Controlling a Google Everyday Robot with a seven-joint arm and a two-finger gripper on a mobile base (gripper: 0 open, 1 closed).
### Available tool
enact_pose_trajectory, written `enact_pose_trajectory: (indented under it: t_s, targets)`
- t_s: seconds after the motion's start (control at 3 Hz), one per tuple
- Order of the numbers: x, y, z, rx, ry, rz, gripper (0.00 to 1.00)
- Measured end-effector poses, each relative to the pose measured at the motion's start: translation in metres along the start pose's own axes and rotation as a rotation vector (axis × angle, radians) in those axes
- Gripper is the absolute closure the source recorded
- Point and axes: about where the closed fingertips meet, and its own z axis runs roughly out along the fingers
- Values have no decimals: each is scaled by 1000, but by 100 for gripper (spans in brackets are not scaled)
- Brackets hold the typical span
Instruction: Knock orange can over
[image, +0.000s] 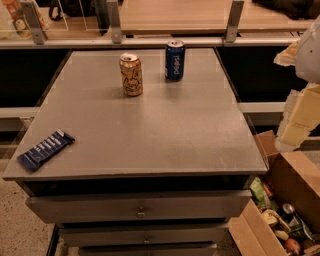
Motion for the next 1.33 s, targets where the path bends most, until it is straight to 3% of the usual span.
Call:
enact_pose_trajectory:
  t_s: [0.67,1.33]
  targets:
    - [-19,-13,8,29,-56,-3,0]
    - [-62,-43,50,27,-150,1,0]
